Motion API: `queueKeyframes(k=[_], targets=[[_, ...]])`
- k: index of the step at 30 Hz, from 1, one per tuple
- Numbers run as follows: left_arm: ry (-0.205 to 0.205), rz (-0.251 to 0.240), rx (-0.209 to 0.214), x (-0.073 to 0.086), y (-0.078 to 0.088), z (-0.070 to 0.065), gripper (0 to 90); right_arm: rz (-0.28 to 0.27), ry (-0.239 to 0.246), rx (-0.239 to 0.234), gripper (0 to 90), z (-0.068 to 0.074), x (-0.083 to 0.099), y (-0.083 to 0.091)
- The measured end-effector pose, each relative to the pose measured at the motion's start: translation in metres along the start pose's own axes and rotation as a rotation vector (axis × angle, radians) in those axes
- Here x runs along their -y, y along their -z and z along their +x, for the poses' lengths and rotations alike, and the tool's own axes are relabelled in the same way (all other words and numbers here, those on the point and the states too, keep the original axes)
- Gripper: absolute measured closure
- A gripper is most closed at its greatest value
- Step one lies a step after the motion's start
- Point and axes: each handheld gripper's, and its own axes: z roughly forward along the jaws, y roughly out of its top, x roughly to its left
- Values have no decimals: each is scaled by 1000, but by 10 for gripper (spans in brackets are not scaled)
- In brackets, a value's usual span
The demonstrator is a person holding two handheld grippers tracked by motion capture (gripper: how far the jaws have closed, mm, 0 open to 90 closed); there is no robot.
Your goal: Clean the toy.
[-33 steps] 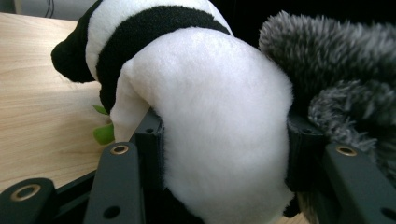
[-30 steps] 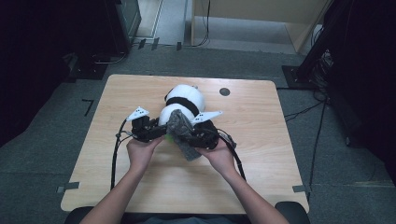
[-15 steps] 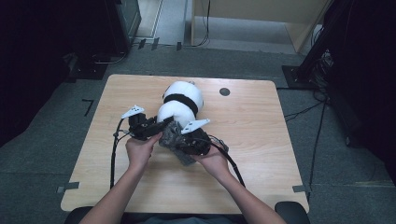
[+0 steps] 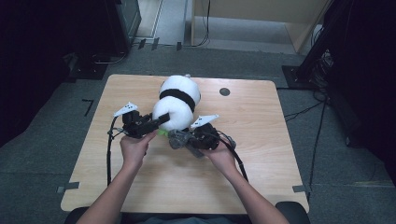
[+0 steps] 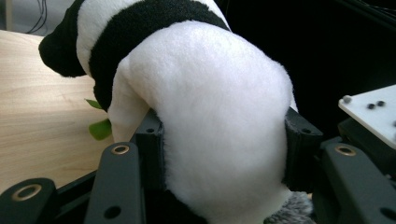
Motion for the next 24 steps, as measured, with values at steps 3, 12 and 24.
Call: queueKeyframes(k=[3, 12, 24], targets=[[-6, 5, -2, -1, 2, 2, 461, -4, -35, 18, 762, -11, 3, 6], [-93, 19, -49, -4, 9, 11, 461, -31, -139, 51, 763, -37, 8, 22], [-151, 18, -110, -5, 17, 29, 461, -69, -205, 95, 760, -60, 14, 41]])
